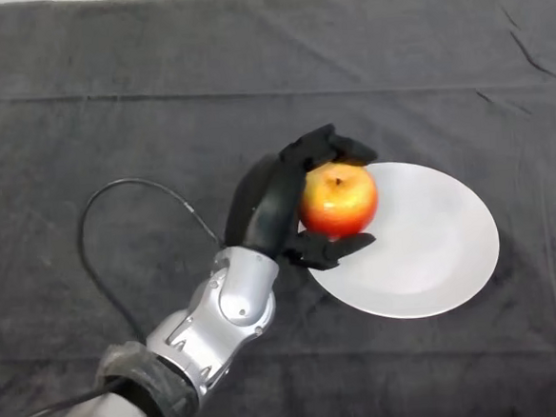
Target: Move the apple to the plate
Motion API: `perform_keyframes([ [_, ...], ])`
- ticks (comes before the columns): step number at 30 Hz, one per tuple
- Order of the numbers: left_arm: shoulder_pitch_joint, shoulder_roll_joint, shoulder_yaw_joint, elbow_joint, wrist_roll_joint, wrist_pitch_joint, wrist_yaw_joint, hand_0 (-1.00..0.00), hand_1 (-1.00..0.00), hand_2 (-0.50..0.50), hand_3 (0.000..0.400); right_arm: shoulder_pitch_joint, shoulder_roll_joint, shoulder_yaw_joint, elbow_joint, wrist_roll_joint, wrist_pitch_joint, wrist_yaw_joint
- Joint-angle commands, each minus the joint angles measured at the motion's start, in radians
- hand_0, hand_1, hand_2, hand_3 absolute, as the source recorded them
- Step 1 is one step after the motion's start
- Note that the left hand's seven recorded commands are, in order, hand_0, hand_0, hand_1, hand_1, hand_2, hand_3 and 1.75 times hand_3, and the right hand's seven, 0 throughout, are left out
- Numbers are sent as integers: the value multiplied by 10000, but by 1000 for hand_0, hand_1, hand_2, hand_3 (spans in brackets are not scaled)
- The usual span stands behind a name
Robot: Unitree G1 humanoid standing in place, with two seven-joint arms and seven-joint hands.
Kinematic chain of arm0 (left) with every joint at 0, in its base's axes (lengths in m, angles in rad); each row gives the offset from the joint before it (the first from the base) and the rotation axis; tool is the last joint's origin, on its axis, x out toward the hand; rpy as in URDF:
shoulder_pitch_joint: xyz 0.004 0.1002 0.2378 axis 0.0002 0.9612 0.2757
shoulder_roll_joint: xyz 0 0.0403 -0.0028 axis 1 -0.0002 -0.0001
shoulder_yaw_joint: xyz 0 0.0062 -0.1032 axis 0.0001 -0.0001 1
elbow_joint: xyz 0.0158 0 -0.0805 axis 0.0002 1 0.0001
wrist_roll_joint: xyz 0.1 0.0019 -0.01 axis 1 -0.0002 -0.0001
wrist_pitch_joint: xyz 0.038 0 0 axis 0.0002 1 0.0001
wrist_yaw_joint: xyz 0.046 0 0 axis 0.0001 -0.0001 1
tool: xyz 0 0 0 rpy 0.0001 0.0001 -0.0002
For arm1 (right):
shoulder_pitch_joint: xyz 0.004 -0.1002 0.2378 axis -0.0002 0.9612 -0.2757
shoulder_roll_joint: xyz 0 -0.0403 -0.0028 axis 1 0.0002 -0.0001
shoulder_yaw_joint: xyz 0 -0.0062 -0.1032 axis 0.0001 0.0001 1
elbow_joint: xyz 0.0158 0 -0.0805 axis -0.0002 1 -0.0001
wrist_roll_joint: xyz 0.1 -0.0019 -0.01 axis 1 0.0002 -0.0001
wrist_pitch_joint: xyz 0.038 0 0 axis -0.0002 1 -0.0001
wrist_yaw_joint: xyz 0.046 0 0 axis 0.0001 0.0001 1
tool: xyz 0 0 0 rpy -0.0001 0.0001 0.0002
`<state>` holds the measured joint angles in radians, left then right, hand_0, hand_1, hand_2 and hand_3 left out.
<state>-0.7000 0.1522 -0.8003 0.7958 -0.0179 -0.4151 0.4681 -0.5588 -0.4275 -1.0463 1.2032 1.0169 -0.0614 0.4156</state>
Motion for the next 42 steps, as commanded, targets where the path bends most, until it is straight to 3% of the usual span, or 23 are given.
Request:
perform_keyframes([
  [1, -558, -15, -221, 366, -211, -267, 173, -1000, -1000, 0, 400, 75, 40, -116, -297, 123, -99, 1],
  [26, -862, -4, -1632, 804, -1203, -485, 49, -1000, -1000, 0, 400, 54, 11, -133, -221, 129, -115, 47],
  [27, -877, -2, -1660, 821, -1237, -484, 36, -1000, -820, -90, 400, 53, 10, -134, -218, 129, -116, 49],
  [29, -896, 3, -1694, 845, -1285, -483, 19, -702, -510, -96, 281, 52, 8, -135, -213, 130, -117, 52],
  [30, -907, 6, -1714, 858, -1317, -479, 10, -90, 0, -45, 36, 51, 7, -135, -211, 130, -118, 53],
  [31, -914, 8, -1727, 865, -1339, -474, 5, 0, 0, 0, 0, 50, 7, -136, -209, 130, -118, 55],
  [42, -1091, 250, -1534, 732, -1665, -316, -220, 0, 0, 0, 0, 45, 0, -140, -190, 129, -123, 67],
])
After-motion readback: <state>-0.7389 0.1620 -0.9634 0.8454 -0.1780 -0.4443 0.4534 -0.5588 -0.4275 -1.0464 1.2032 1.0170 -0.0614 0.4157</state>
